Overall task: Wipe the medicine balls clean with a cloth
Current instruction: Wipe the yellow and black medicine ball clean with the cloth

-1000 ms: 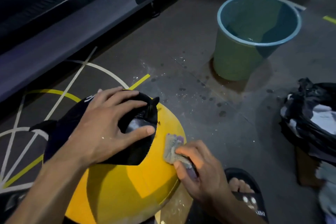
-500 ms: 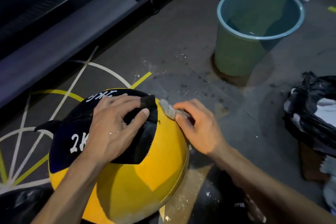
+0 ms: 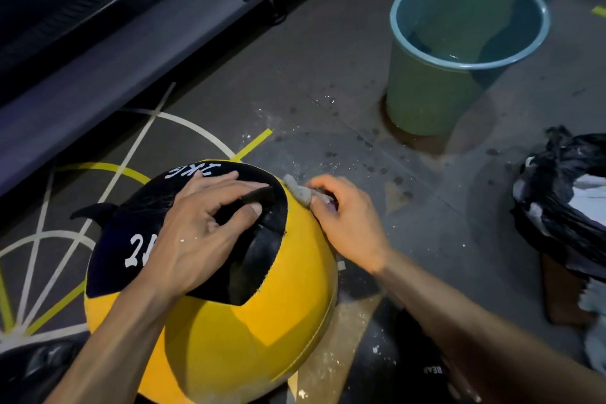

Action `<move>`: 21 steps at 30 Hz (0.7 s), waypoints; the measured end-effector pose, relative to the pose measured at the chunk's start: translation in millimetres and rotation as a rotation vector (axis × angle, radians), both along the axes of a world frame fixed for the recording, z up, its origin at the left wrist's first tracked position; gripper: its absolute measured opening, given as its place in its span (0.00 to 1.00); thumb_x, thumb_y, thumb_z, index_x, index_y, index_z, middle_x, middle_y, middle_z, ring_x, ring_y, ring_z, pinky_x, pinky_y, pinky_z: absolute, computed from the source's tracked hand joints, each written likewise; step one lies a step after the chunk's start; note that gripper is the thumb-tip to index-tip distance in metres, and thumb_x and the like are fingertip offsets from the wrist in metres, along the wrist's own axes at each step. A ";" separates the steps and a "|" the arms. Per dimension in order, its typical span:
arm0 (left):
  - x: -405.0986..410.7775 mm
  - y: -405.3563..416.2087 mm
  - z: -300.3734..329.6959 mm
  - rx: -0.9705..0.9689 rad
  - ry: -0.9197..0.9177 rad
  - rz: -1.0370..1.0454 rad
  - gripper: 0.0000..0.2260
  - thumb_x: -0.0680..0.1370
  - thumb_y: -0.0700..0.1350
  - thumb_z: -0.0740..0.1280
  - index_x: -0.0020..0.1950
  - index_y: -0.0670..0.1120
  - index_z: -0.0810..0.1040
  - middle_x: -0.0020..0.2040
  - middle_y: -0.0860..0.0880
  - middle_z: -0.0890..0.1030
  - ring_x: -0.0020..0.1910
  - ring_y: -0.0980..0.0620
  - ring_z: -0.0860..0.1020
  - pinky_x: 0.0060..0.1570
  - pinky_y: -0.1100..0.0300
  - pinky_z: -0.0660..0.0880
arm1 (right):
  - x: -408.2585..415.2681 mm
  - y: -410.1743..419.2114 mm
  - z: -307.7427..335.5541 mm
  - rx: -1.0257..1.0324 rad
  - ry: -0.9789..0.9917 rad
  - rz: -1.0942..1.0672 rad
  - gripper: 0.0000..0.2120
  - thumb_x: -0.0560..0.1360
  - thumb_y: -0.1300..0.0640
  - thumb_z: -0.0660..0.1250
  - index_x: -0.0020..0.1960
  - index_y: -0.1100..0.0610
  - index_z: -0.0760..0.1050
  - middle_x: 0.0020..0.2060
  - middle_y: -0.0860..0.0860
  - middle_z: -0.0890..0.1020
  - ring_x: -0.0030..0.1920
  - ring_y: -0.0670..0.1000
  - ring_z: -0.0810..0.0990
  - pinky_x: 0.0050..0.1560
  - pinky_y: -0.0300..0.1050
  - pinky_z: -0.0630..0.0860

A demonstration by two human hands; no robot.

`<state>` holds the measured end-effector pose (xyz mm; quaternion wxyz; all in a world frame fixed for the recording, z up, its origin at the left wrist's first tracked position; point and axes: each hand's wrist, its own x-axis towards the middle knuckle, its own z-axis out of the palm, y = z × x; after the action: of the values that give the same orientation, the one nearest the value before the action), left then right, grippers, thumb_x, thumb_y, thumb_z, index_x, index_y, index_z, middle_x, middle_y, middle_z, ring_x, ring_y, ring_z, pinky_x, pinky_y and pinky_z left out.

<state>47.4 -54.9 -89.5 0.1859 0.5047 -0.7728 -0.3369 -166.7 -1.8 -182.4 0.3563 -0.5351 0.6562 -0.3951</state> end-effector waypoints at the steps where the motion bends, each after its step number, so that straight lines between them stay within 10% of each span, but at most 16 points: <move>1: 0.1 2.1 1.3 -0.003 -0.003 -0.004 0.15 0.75 0.63 0.65 0.59 0.64 0.84 0.61 0.65 0.82 0.73 0.63 0.69 0.80 0.48 0.53 | -0.9 -4.7 -4.4 0.052 -0.026 -0.001 0.08 0.82 0.57 0.66 0.59 0.49 0.80 0.53 0.46 0.80 0.52 0.44 0.78 0.49 0.42 0.73; 8: -11.0 4.4 11.7 -0.089 0.060 -0.062 0.10 0.80 0.57 0.67 0.57 0.58 0.84 0.60 0.65 0.82 0.67 0.61 0.76 0.79 0.38 0.53 | -9.4 30.0 -19.1 0.126 -0.456 -0.122 0.08 0.81 0.60 0.68 0.55 0.48 0.80 0.46 0.41 0.83 0.45 0.41 0.81 0.43 0.39 0.78; 11: -13.5 5.3 27.4 -0.114 0.211 0.017 0.08 0.82 0.47 0.69 0.59 0.52 0.85 0.56 0.55 0.85 0.56 0.54 0.83 0.65 0.46 0.75 | -15.7 43.0 -12.9 0.090 -0.552 -0.209 0.07 0.82 0.62 0.66 0.55 0.52 0.79 0.44 0.43 0.83 0.42 0.43 0.81 0.40 0.39 0.78; 14: -2.4 7.1 40.2 -0.079 0.366 0.155 0.07 0.82 0.45 0.67 0.55 0.48 0.85 0.47 0.47 0.86 0.44 0.54 0.84 0.45 0.62 0.79 | -27.9 50.1 5.0 -0.036 -0.514 -0.266 0.07 0.82 0.60 0.66 0.59 0.53 0.79 0.46 0.49 0.82 0.45 0.47 0.81 0.41 0.40 0.78; 21: 1.9 11.7 38.8 -0.037 0.271 0.217 0.08 0.84 0.52 0.65 0.58 0.52 0.82 0.48 0.53 0.84 0.45 0.57 0.82 0.42 0.62 0.76 | -31.1 50.6 24.8 -0.089 -0.315 -0.242 0.08 0.81 0.55 0.67 0.59 0.47 0.79 0.52 0.46 0.82 0.54 0.50 0.82 0.54 0.56 0.81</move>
<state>49.3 -43.2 -50.8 0.3332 0.5316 -0.6876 -0.3655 -197.9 48.8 -157.6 0.3805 -0.3992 0.6339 -0.5423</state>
